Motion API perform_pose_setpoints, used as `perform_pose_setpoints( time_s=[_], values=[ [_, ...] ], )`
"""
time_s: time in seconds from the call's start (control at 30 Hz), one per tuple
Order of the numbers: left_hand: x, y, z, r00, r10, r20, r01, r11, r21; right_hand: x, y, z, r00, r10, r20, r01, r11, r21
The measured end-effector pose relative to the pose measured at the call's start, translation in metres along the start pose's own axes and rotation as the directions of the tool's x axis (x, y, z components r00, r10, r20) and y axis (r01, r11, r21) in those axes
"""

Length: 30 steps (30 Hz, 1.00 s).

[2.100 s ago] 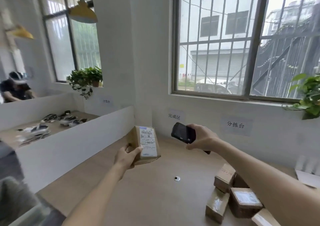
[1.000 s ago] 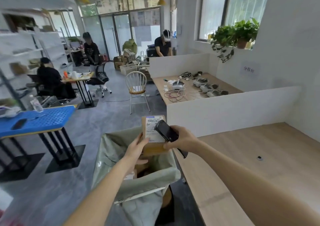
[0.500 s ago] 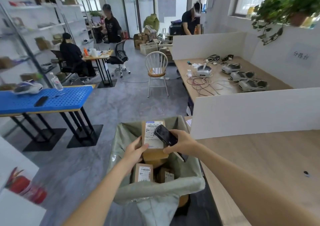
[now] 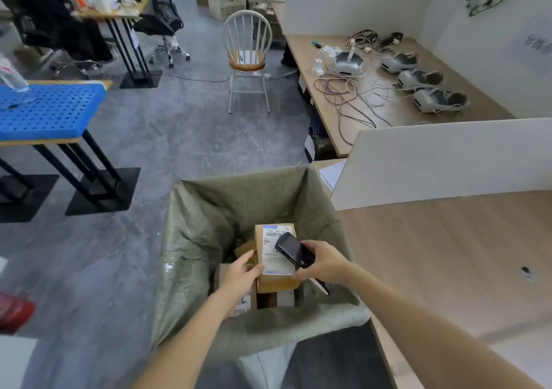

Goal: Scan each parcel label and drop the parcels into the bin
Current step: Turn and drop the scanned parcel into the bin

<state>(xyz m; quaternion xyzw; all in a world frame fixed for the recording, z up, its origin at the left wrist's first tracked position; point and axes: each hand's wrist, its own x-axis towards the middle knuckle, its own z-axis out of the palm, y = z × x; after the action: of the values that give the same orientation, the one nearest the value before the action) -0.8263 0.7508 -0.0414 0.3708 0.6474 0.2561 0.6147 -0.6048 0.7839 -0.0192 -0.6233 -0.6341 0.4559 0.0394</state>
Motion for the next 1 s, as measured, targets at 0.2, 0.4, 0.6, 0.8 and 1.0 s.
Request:
perform_pose_setpoints(
  time_s=[0.2, 0.4, 0.6, 0.8, 1.0],
  values=[
    [0.035, -0.025, 0.008, 0.995, -0.084, 0.048, 0.082, 0.996, 0.041, 0.029, 0.035, 0.021, 0.995, 0.095, 0.009, -0.095, 0.995, 0.001],
    [0.054, -0.044, 0.018, 0.990, -0.124, 0.074, 0.108, 0.977, 0.182, 0.037, 0.052, 0.035, 0.990, 0.135, 0.025, -0.135, 0.991, -0.025],
    [0.048, -0.039, 0.012, 0.995, -0.098, 0.014, 0.090, 0.958, 0.273, 0.030, 0.048, 0.024, 0.993, 0.120, 0.009, -0.119, 0.991, -0.055],
    [0.014, -0.016, 0.002, 0.998, 0.042, -0.046, -0.017, 0.893, 0.449, 0.003, 0.033, -0.001, 0.998, 0.047, -0.037, -0.049, 0.996, -0.071],
    [-0.039, 0.006, 0.008, 0.981, 0.180, -0.077, -0.098, 0.792, 0.602, -0.050, 0.027, -0.030, 0.995, -0.015, -0.101, 0.005, 0.996, -0.091]
  ],
)
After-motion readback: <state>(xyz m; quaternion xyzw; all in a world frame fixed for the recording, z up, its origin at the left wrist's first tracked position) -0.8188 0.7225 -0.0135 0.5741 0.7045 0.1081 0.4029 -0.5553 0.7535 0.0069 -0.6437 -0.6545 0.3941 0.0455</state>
